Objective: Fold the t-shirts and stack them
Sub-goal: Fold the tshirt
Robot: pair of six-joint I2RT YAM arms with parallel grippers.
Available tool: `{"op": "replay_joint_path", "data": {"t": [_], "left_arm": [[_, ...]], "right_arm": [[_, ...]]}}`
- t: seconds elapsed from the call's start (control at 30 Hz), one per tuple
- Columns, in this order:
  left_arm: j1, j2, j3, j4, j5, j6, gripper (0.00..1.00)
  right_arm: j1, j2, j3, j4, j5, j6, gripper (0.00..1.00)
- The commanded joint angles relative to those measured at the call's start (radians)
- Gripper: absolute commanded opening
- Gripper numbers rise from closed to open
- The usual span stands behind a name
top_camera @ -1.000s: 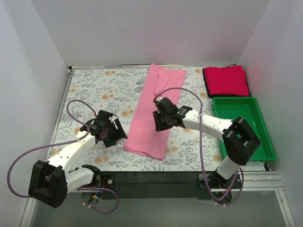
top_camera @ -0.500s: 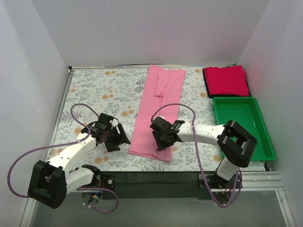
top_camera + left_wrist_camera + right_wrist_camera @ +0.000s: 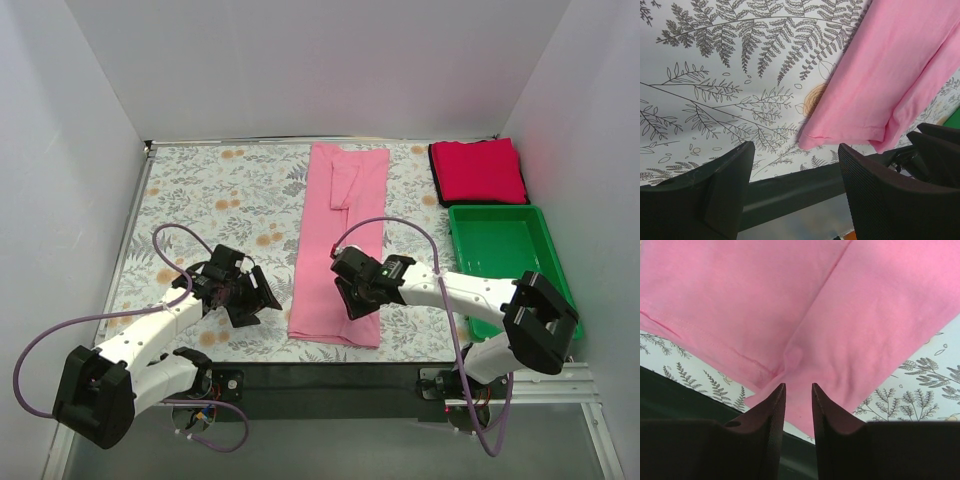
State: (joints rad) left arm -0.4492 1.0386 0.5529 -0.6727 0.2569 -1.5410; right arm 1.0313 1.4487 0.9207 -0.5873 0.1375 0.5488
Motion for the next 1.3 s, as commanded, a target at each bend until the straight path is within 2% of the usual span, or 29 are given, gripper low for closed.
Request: {"op": "replay_joint_path", "data": {"t": [0.0, 0.13, 0.33, 0.6, 0.7, 0.83, 0.93, 1.13, 1.27], "left_arm": [[-0.005, -0.011, 0.018, -0.002, 0.007, -0.015, 0.63], [-0.008, 0.012, 0.022, 0.005, 0.011, -0.008, 0.63], [-0.025, 0.041, 0.015, 0.024, 0.015, -0.008, 0.63], [-0.054, 0.07, 0.015, 0.042, 0.005, -0.024, 0.63], [-0.071, 0.086, 0.025, 0.042, -0.005, -0.028, 0.63], [-0.098, 0.101, 0.039, 0.042, -0.018, -0.037, 0.63], [-0.121, 0.121, 0.045, 0.042, -0.034, -0.039, 0.63], [-0.175, 0.179, 0.07, 0.051, -0.067, -0.039, 0.63], [-0.227, 0.224, 0.1, 0.051, -0.099, -0.041, 0.61]], "right_arm": [[0.029, 0.016, 0.03, -0.014, -0.033, 0.013, 0.29], [0.07, 0.053, 0.032, 0.0, -0.052, 0.028, 0.24], [0.131, 0.134, 0.03, 0.049, -0.073, 0.056, 0.22], [0.153, 0.199, 0.039, 0.044, -0.065, 0.042, 0.21], [0.156, 0.164, 0.099, -0.005, -0.046, 0.034, 0.23], [0.142, 0.101, 0.122, -0.086, 0.017, 0.072, 0.36], [0.109, 0.024, 0.057, -0.12, 0.034, 0.166, 0.45], [0.059, -0.111, -0.103, -0.117, 0.019, 0.321, 0.53], [0.056, -0.142, -0.146, -0.102, 0.027, 0.378, 0.53]]}}
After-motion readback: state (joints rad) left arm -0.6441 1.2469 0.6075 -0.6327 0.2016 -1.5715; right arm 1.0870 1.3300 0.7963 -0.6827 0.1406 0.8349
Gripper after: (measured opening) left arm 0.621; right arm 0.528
